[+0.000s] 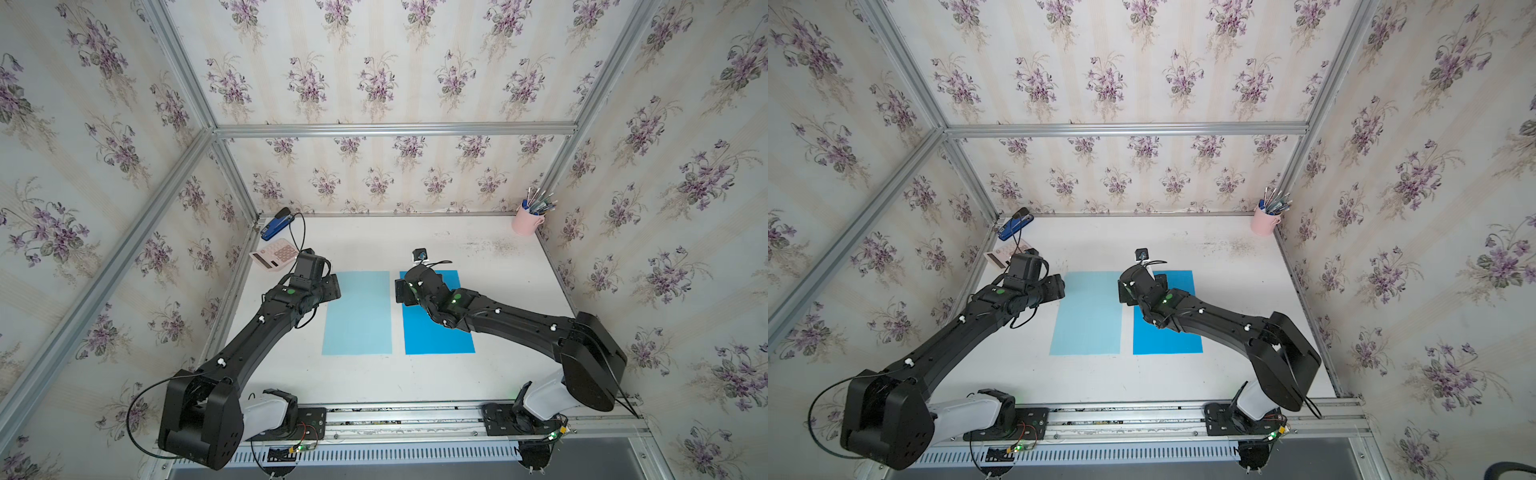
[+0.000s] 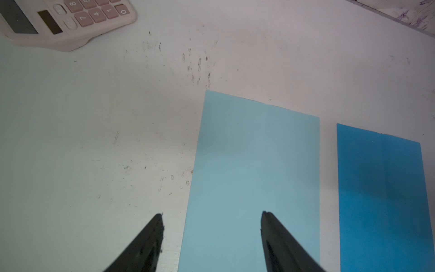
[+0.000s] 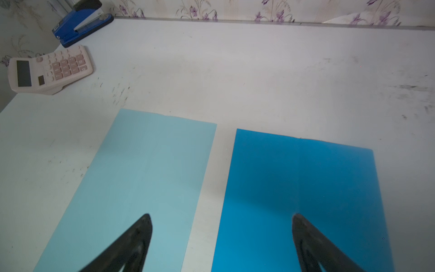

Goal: Fold the rectangular paper in half along the long edge
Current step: Pick up the paper from the center of the board.

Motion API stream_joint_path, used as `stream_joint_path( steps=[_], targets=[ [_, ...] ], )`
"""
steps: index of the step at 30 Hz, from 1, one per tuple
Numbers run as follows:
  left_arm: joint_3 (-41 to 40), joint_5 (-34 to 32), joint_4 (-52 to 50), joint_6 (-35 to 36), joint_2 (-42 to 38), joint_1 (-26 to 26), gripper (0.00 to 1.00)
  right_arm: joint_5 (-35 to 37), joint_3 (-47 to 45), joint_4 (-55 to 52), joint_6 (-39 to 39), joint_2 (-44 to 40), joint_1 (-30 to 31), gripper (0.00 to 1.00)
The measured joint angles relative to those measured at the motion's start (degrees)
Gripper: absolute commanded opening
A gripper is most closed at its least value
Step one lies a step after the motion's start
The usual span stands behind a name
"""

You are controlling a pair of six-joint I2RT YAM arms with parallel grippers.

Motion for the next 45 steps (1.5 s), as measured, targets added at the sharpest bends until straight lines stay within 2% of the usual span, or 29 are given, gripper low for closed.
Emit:
stream_joint_path(
  steps=[2, 5, 11, 14, 26, 45],
  targets=[
    [0.5, 1.7, -0.7, -0.2, 2.1, 1.8, 0.14, -2.6, 0.2, 0.5, 0.8, 1.0, -0.4, 0.88],
    [1.2, 4.9, -1.3, -0.7, 5.7, 4.5, 0.00, -6.8, 0.5, 2.1, 2.3, 2.1, -1.5, 0.89],
    [0.6, 8.7, -4.1, -2.3, 8.0, 7.1, 0.04, -12.8, 0.7, 3.4, 5.8, 5.7, -3.3, 0.89],
    [-0.6, 10.2, -4.7, -2.8, 8.2, 8.5, 0.02, -15.6, 1.7, 3.3, 7.3, 7.8, -3.1, 0.87],
    [-2.9, 17.0, -1.0, -4.3, 16.5, 11.4, 0.00, -18.6, 4.8, -0.2, 11.1, 12.4, -0.7, 0.86],
    [-3.1, 17.2, 2.8, -4.3, 18.5, 11.4, 0.00, -23.1, 0.4, 2.8, 15.2, 13.2, -0.6, 0.86]
  ],
)
